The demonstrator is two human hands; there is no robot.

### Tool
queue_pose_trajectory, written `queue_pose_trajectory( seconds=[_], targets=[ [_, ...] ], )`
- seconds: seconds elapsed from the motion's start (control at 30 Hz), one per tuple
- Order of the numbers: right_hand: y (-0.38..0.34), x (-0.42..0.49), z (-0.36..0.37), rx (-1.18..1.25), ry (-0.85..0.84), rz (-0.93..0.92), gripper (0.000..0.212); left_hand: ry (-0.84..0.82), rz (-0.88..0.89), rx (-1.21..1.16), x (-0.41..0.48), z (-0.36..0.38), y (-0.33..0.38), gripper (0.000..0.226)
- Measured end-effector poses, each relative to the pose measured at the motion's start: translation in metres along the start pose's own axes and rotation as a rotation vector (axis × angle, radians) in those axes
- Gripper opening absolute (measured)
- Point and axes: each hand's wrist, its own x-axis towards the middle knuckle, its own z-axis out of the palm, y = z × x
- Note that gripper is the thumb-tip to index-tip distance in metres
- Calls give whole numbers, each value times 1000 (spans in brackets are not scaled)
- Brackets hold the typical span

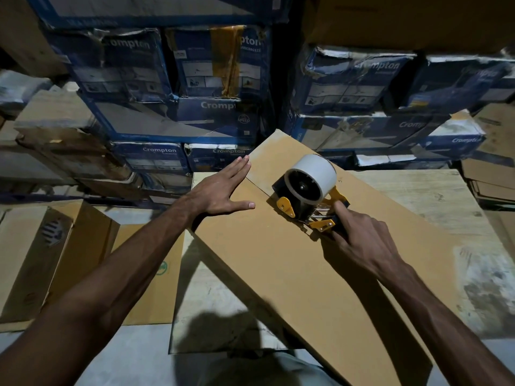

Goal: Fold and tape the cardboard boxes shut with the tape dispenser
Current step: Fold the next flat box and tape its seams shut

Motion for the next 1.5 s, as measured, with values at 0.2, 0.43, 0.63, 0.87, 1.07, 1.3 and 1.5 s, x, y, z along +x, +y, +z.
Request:
queue_pose_trajectory(
  seconds=[0.2,0.43,0.63,0.87,1.07,1.3,1.5],
  targets=[
    [19,-32,-3,-64,-9,3,32,8,6,14,0,2,-1,116],
    [31,-60,-8,-57,-3,25,32,6,13,25,1,3,-2,119],
    [28,-63,-4,-59,-11,32,35,-25,105,215,1,3,14,118],
    [28,-65,-2,-40,-18,45,24,-119,285,152,4,38,101,113],
    [28,-64,0,-63,-33,49,29,-71,303,77,4,43,111,93],
    [30,-71,-2,-30,-15,40,24,-72,297,91,3,44,110,89],
    [58,-108,-10,-45,-28,63,22,-89,277,128,3,44,110,95]
  ],
)
